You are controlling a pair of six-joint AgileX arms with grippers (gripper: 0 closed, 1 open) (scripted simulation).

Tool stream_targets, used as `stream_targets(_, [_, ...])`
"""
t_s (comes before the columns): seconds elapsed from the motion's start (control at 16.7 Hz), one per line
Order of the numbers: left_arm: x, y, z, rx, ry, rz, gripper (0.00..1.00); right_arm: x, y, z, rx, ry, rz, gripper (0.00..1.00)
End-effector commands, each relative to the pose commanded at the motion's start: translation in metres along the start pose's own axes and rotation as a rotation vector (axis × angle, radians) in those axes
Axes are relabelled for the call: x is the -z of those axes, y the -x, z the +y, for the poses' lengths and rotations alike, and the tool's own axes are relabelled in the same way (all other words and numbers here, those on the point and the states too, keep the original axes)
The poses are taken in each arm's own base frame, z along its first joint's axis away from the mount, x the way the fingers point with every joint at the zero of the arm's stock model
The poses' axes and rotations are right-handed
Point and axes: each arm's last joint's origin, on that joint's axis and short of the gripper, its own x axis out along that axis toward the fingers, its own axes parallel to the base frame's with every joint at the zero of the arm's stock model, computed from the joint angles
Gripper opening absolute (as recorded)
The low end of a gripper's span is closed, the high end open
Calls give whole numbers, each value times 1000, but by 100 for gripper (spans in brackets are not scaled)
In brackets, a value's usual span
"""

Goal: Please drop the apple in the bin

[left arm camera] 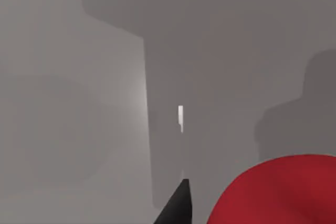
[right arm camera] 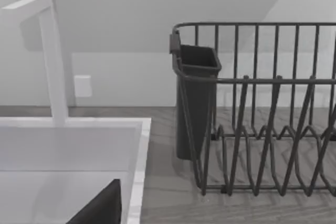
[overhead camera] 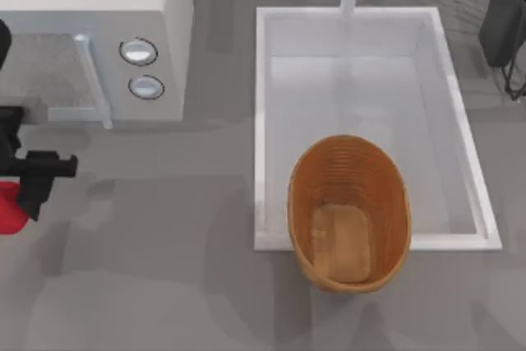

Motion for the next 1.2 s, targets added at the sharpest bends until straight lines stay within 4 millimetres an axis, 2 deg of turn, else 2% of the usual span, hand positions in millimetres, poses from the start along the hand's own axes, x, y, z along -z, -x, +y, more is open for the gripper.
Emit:
stream_targets(0.3, [7, 48, 1, 3, -2, 75, 0, 0, 0, 0, 0, 0, 0, 100])
stream_targets(0.6, [3, 93, 13, 15, 42, -48, 0, 0, 0, 0, 0, 0, 0, 100])
stream_targets(1.02, [1, 98, 12, 14, 30, -72, 0, 0, 0, 0, 0, 0, 0, 100])
stream_targets(1.2, [-9, 117, -3, 6, -99, -126, 0, 0, 0, 0, 0, 0, 0, 100])
